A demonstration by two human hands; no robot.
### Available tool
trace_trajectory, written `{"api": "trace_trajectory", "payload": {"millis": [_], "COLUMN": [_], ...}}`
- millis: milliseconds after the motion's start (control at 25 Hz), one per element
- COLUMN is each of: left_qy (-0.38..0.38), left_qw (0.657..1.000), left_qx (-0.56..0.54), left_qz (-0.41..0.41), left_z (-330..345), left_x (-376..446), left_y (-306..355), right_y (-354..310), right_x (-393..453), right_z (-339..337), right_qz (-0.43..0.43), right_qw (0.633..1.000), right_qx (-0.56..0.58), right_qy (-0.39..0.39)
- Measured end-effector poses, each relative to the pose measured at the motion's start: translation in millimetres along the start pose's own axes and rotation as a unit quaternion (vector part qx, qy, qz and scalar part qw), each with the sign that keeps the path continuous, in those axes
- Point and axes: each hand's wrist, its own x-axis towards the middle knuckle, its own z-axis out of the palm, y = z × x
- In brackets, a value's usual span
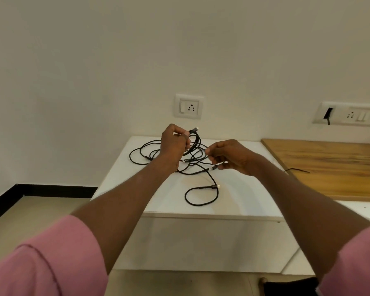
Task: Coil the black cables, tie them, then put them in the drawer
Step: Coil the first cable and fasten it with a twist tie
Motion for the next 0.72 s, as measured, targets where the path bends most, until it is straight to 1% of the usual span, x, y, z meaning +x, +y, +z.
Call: {"api": "trace_trajectory", "payload": {"millis": [160, 280, 400, 480, 520, 600, 720], "left_qy": [-0.002, -0.008, 0.029, 0.063, 0.068, 0.053, 0.03], "left_qw": [0.999, 0.997, 0.993, 0.991, 0.991, 0.995, 0.999], "left_qx": [0.017, 0.028, 0.04, 0.038, 0.035, 0.036, 0.033], "left_qz": [0.035, 0.076, 0.104, 0.114, 0.111, 0.081, -0.006], "left_z": [-4.5, -6.7, -10.2, -13.5, -15.4, -16.5, -15.2], "left_x": [-0.5, -1.8, -1.5, -0.6, 0.1, -0.9, -3.8], "left_y": [2.2, 2.9, 5.3, 7.3, 8.0, 8.9, 9.3], "right_y": [-7.7, -17.3, -25.1, -27.5, -28.4, -30.1, -32.7], "right_x": [8.6, 15.9, 20.3, 20.6, 20.4, 19.6, 19.7], "right_z": [28.8, 49.1, 62.8, 67.8, 69.4, 72.1, 75.1], "right_qz": [0.01, 0.011, 0.045, 0.076, 0.082, 0.075, 0.067], "right_qw": [1.0, 0.996, 0.984, 0.975, 0.974, 0.976, 0.972], "right_qx": [-0.002, 0.049, 0.126, 0.163, 0.167, 0.168, 0.185], "right_qy": [0.03, 0.075, 0.117, 0.128, 0.127, 0.12, 0.127]}}
